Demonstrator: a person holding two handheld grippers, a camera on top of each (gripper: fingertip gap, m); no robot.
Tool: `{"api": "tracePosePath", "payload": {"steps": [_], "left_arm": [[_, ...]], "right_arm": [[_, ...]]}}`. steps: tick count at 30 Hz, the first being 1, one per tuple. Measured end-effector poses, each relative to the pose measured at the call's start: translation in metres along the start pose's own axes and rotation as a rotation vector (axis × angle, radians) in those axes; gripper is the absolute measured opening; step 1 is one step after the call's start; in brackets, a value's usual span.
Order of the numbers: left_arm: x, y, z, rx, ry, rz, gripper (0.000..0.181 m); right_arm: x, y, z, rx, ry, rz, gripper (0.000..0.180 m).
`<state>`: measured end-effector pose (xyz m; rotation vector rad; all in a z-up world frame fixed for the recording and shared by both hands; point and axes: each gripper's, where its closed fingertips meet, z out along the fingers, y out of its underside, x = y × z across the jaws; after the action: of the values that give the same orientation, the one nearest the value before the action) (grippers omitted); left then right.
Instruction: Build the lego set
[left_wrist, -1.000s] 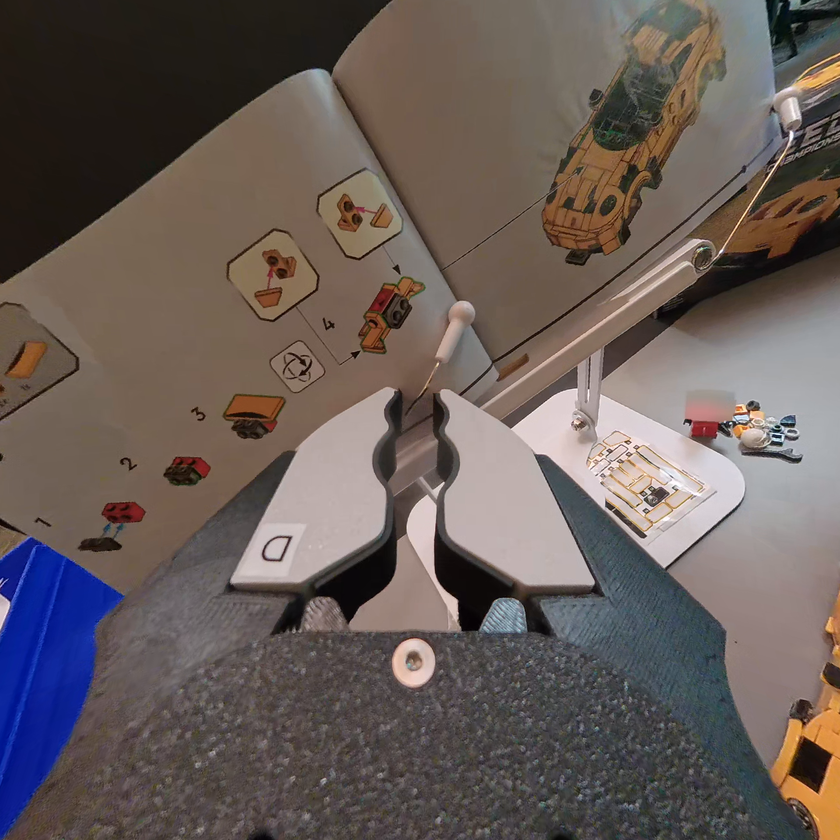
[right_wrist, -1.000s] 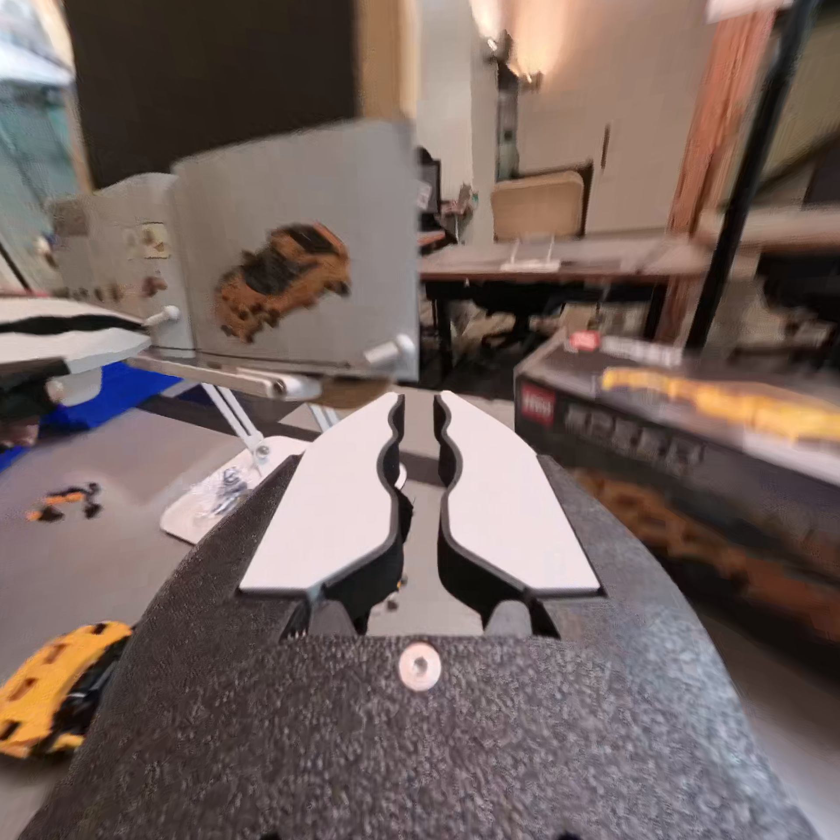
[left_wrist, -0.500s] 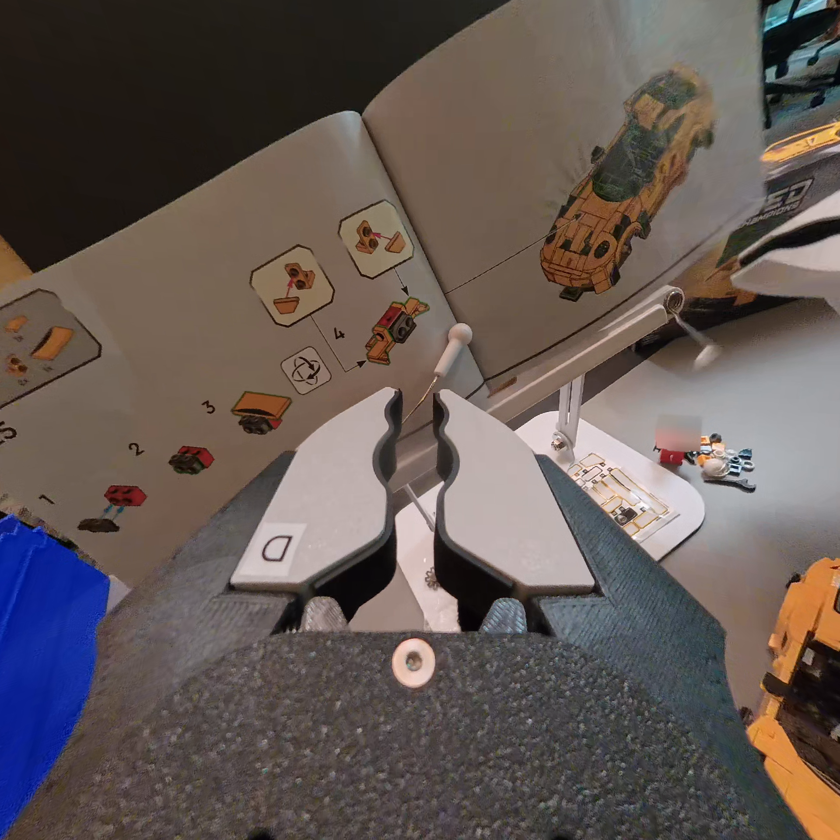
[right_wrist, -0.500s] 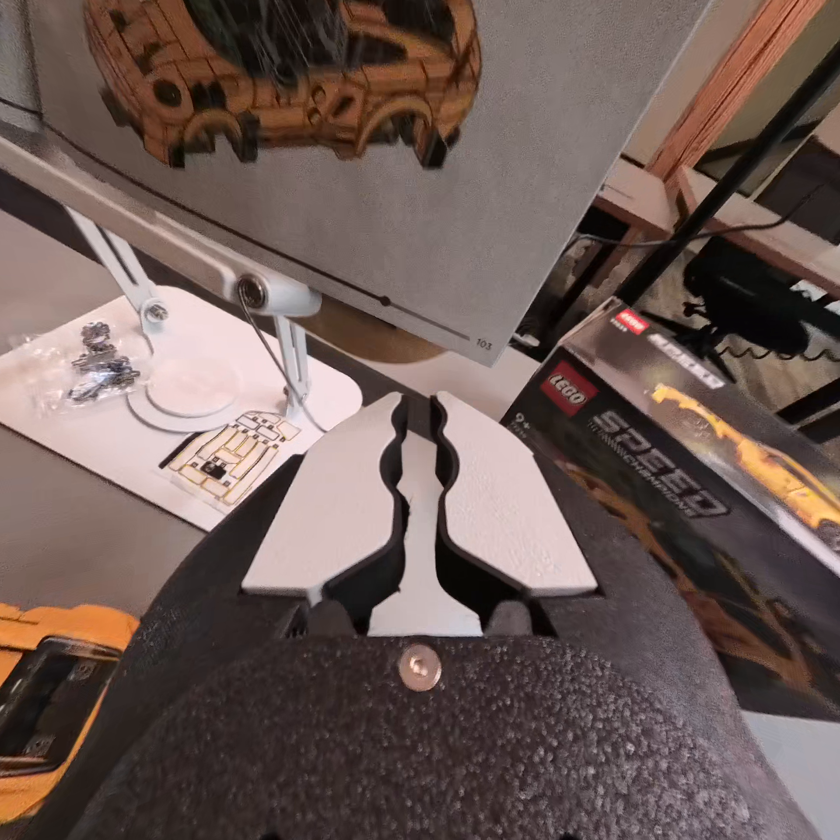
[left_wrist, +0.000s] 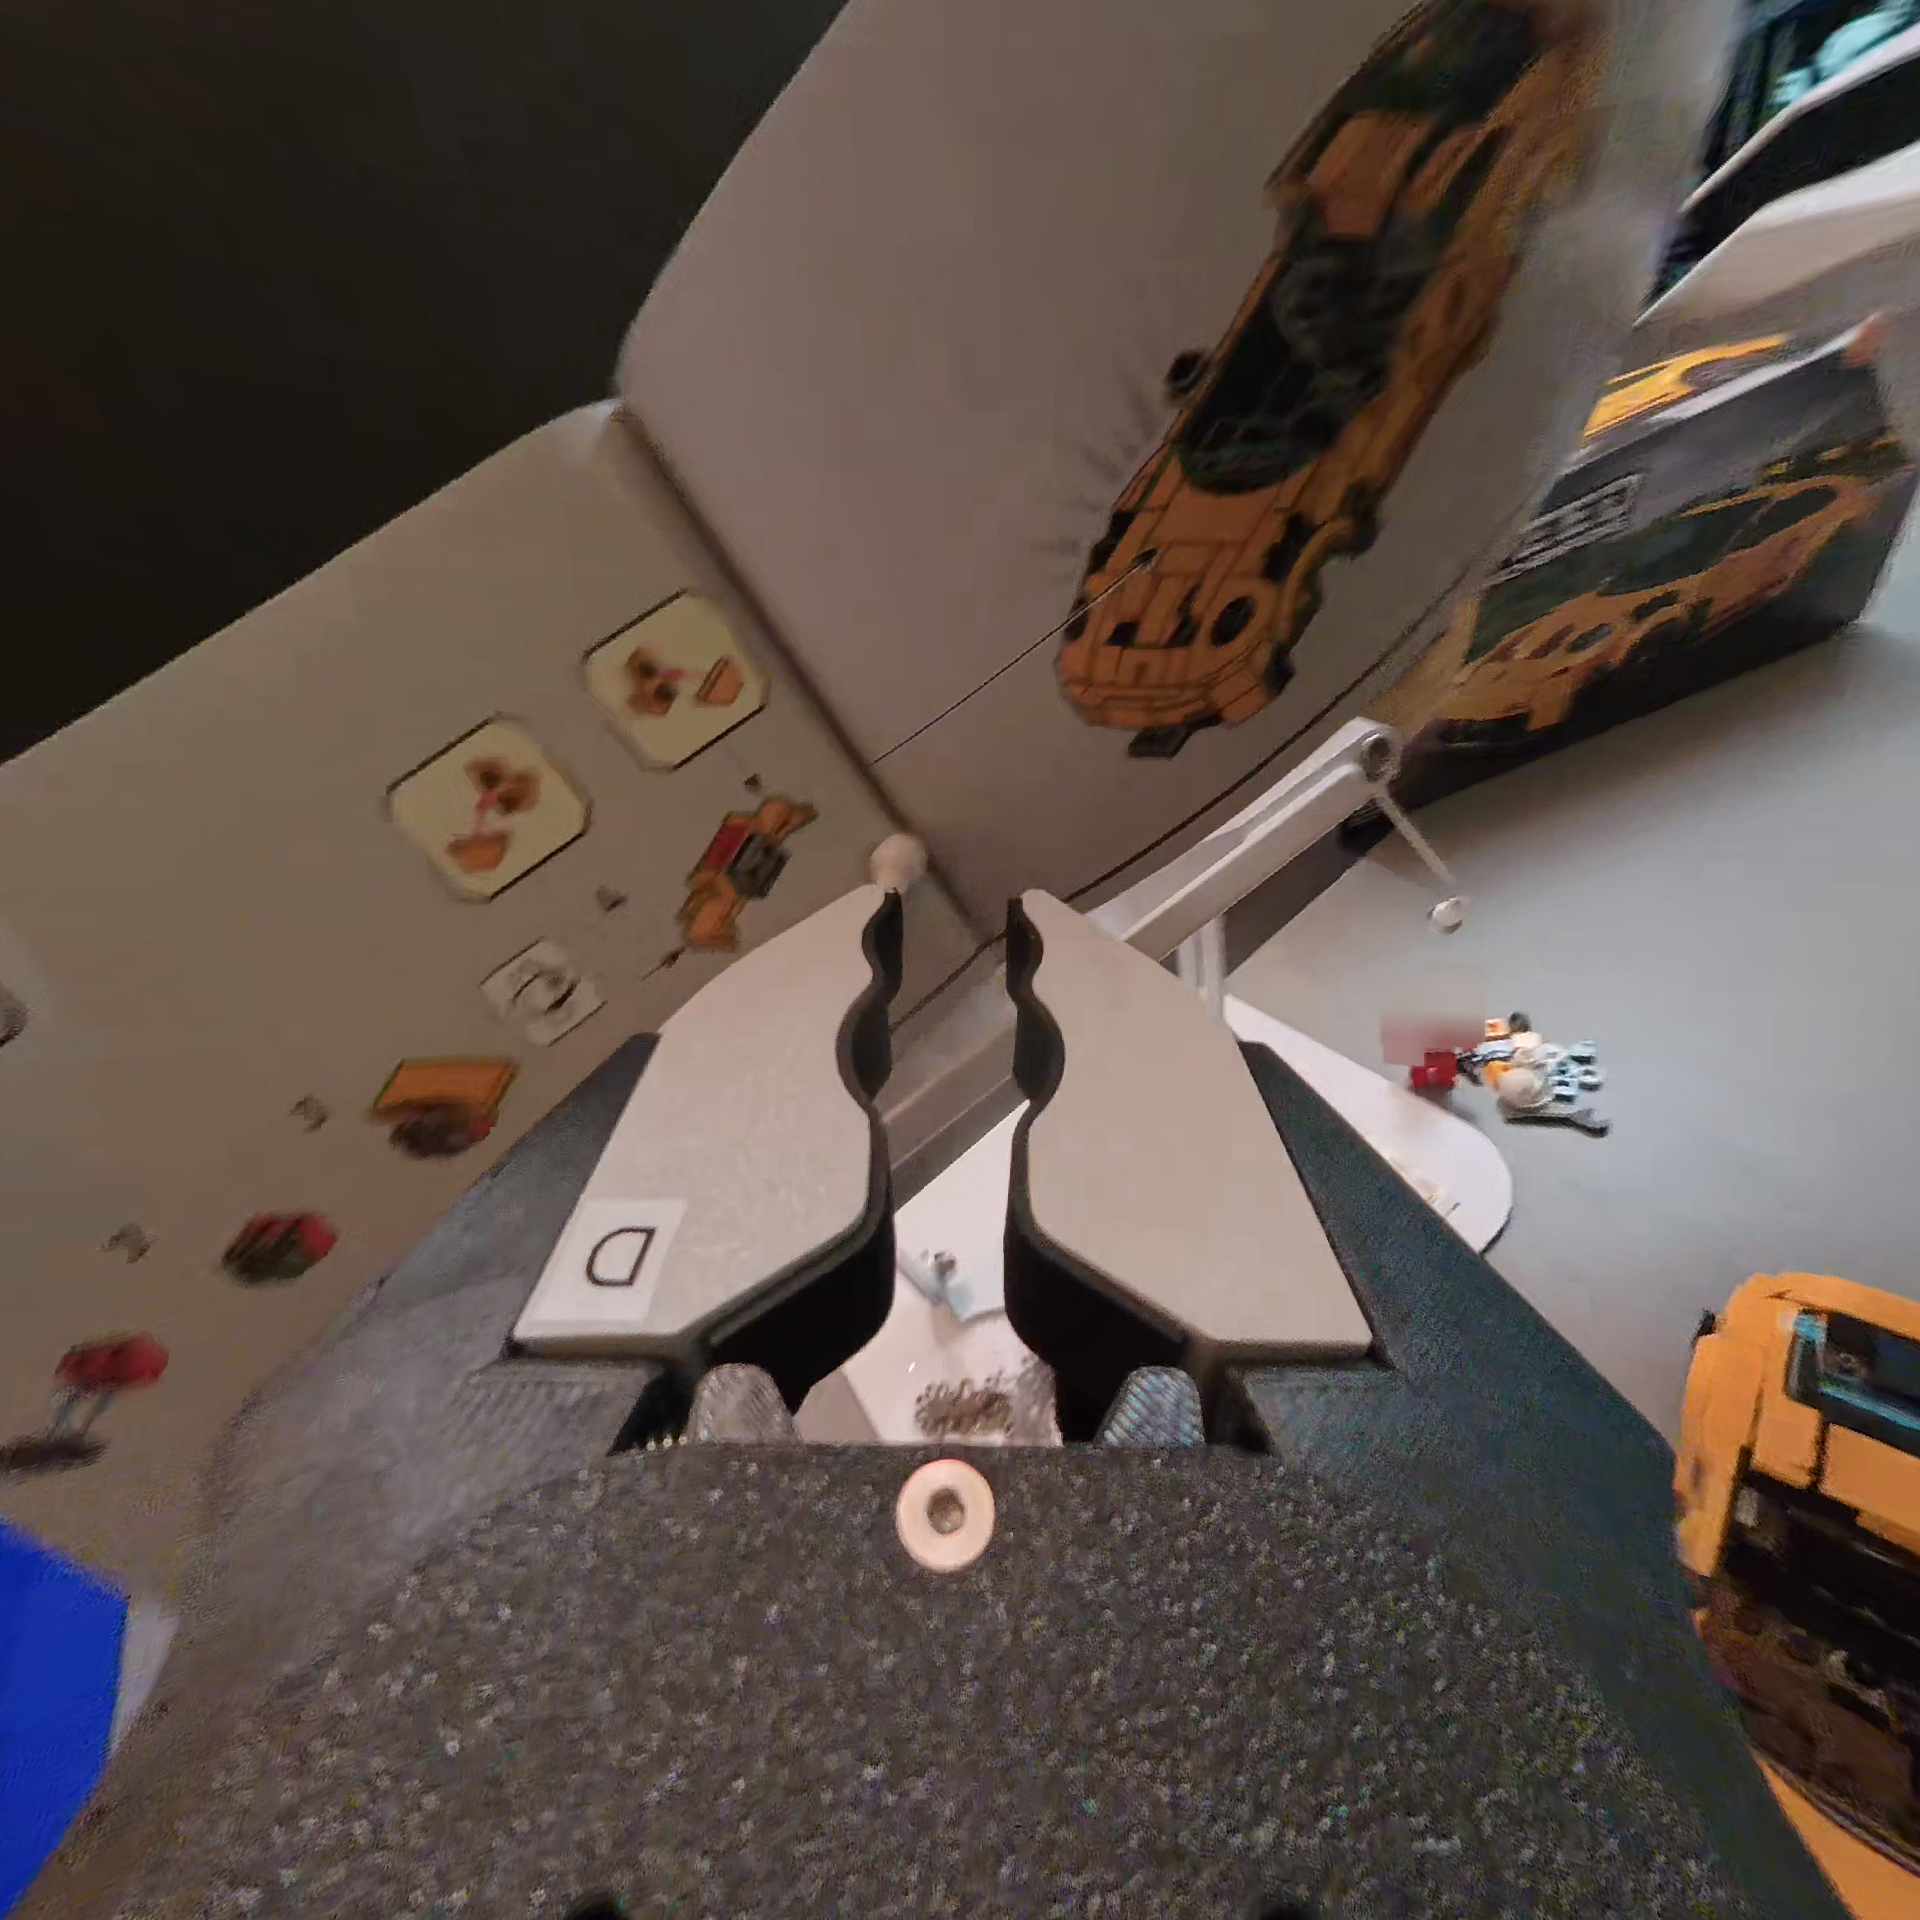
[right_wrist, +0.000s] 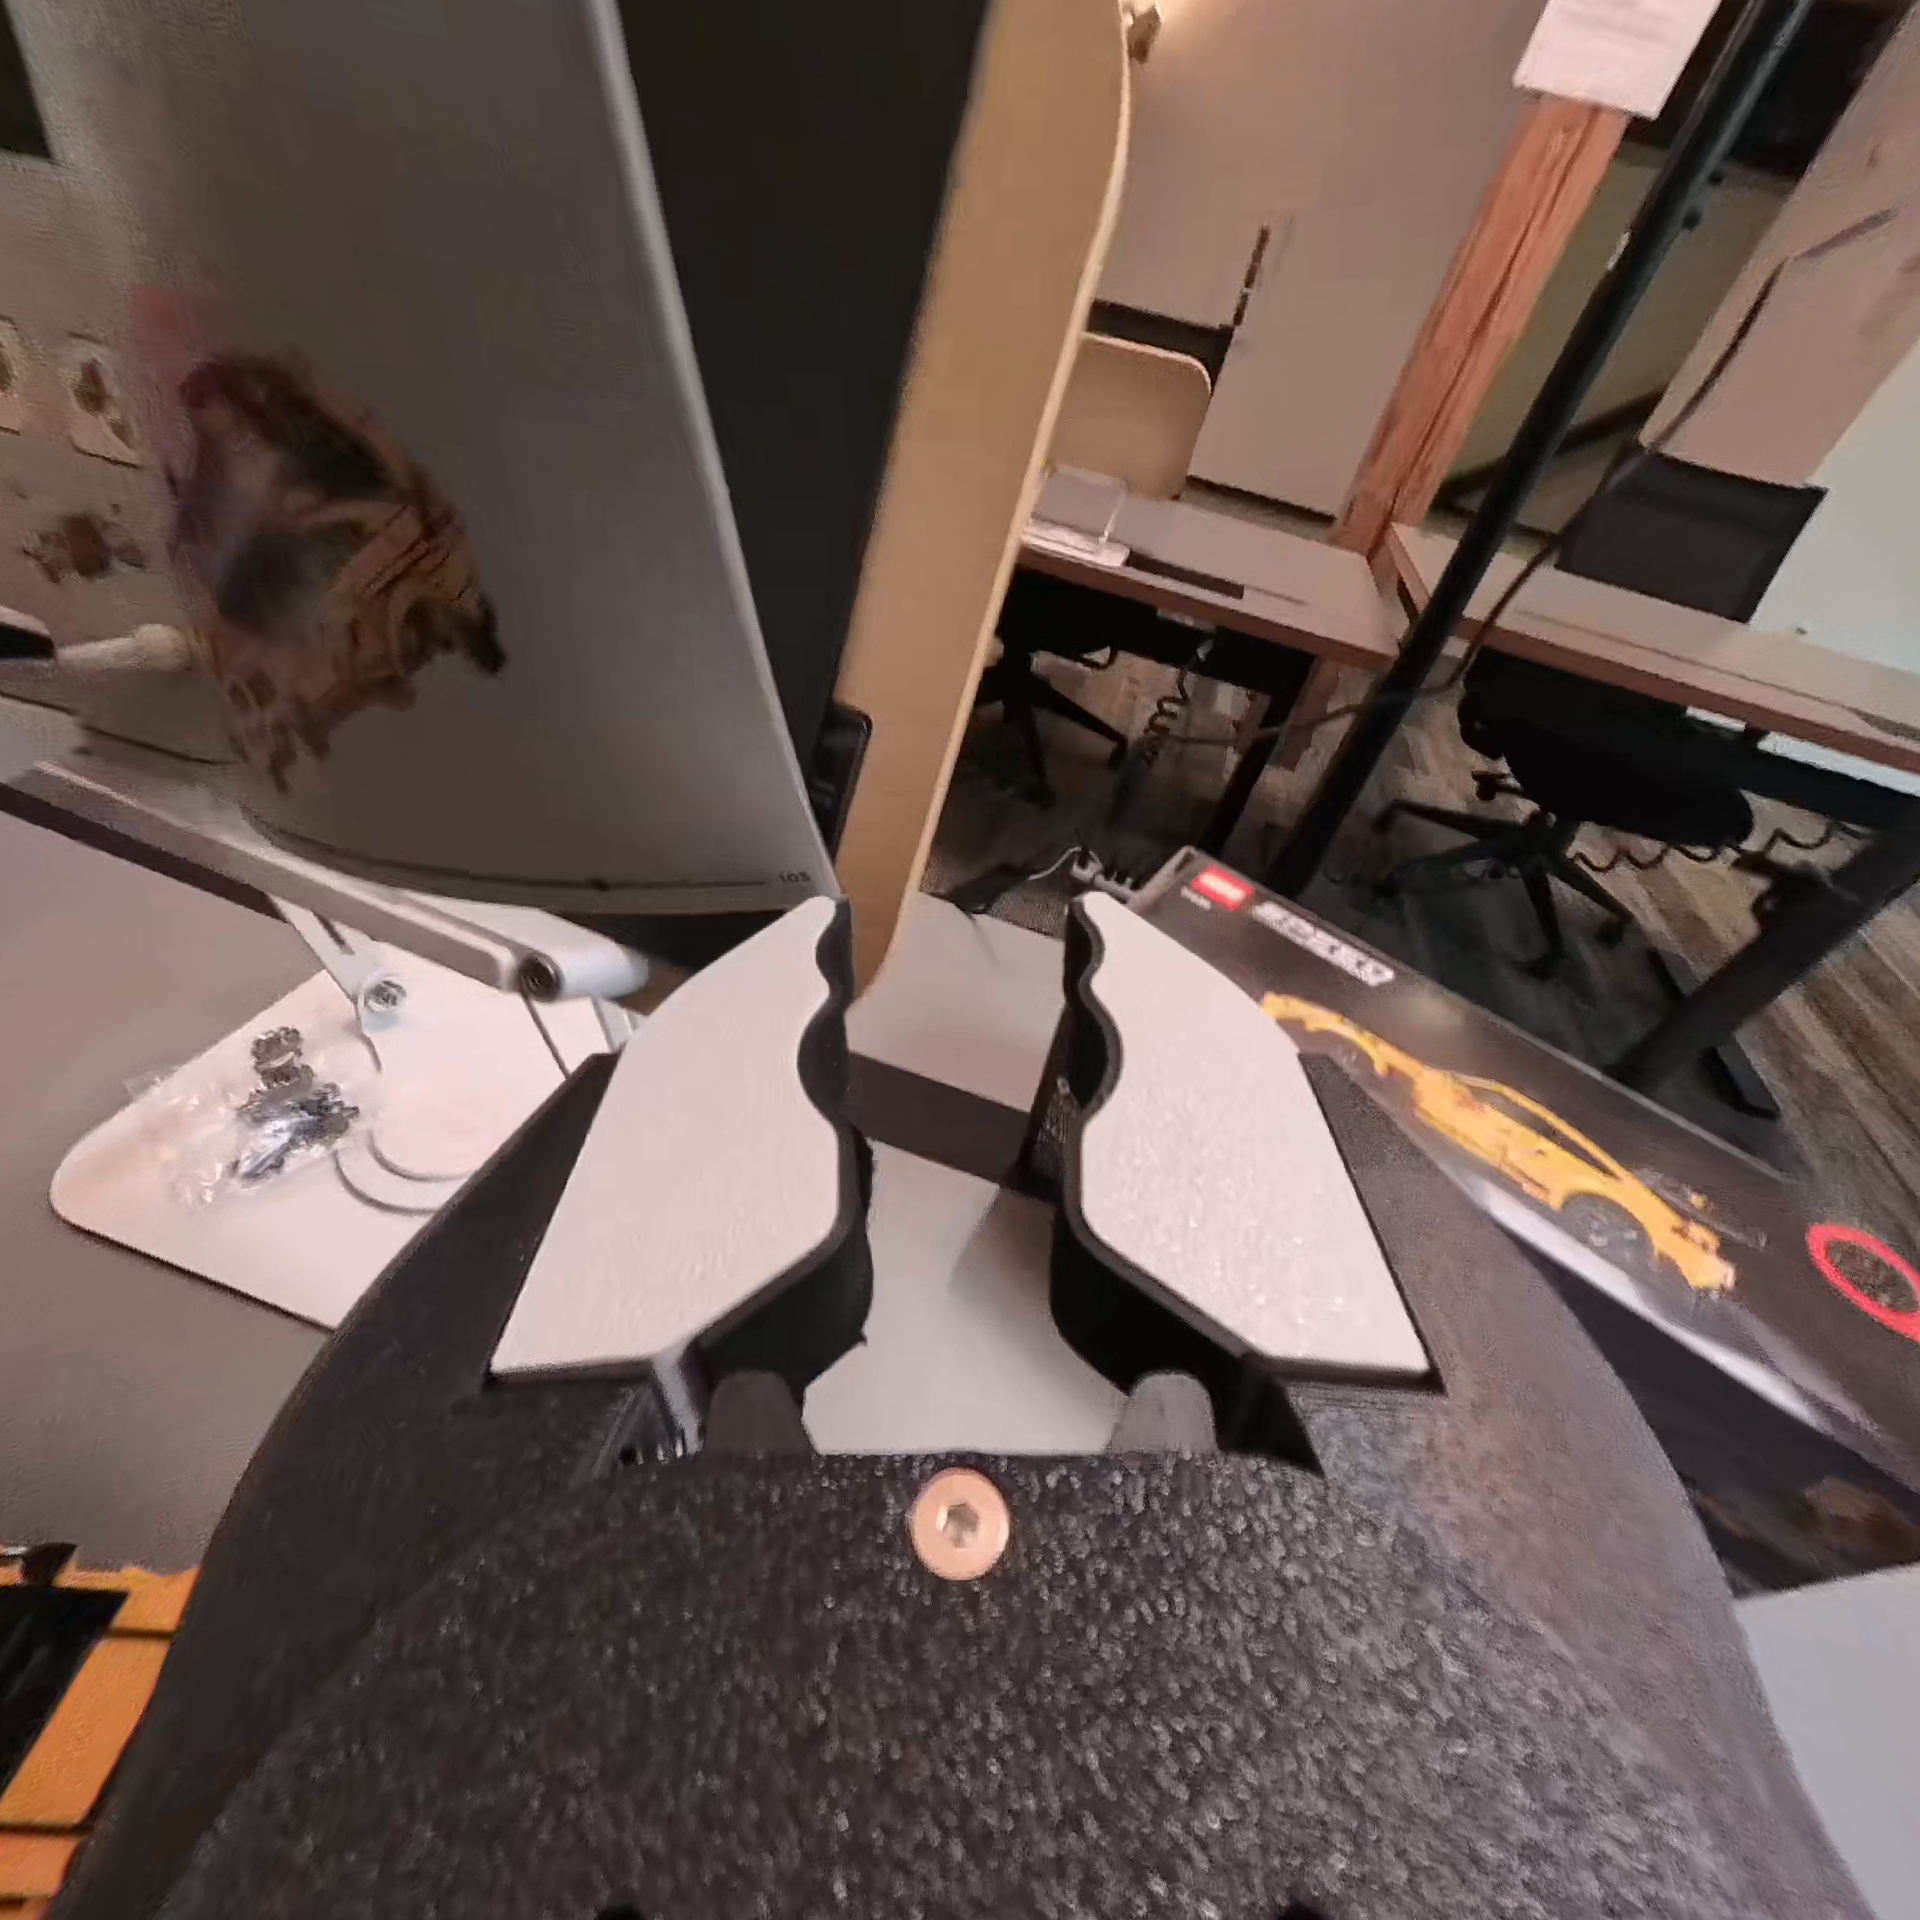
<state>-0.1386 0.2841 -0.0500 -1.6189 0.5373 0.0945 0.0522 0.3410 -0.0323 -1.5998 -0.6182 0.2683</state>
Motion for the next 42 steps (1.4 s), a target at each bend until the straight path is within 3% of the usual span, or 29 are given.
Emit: {"api": "tracePosePath", "payload": {"steps": [4,9,14,22,27,32,37,42], "left_arm": [[0.013,-0.01,0.023,-0.041,0.017,0.091,0.017],[0.025,-0.015,0.044,-0.094,0.057,0.116,0.012],[0.034,-0.017,0.055,-0.143,0.05,0.147,0.01],[0.019,-0.035,0.014,-0.052,0.007,0.111,0.014],[-0.012,-0.008,-0.007,-0.096,-0.045,0.123,0.019],[-0.015,0.035,-0.001,-0.267,0.019,0.212,0.029],[-0.027,0.035,0.004,-0.291,-0.058,0.335,0.005],[-0.029,0.034,0.007,-0.262,-0.063,0.442,0.002]], "right_arm": [[0.014,0.009,-0.012,0.014,0.026,0.047,0.039],[0.019,-0.007,-0.027,0.074,-0.013,0.06,0.039],[-0.002,-0.03,-0.017,0.136,-0.046,-0.083,0.04],[-0.025,-0.036,0.003,0.128,-0.038,-0.234,0.042],[-0.031,-0.035,0.004,0.123,0.031,-0.289,0.043],[-0.014,-0.023,0.02,0.044,0.105,-0.284,0.042],[-0.007,-0.007,0.037,-0.008,0.057,-0.203,0.044],[-0.011,-0.007,0.039,-0.001,0.028,-0.184,0.043]]}}
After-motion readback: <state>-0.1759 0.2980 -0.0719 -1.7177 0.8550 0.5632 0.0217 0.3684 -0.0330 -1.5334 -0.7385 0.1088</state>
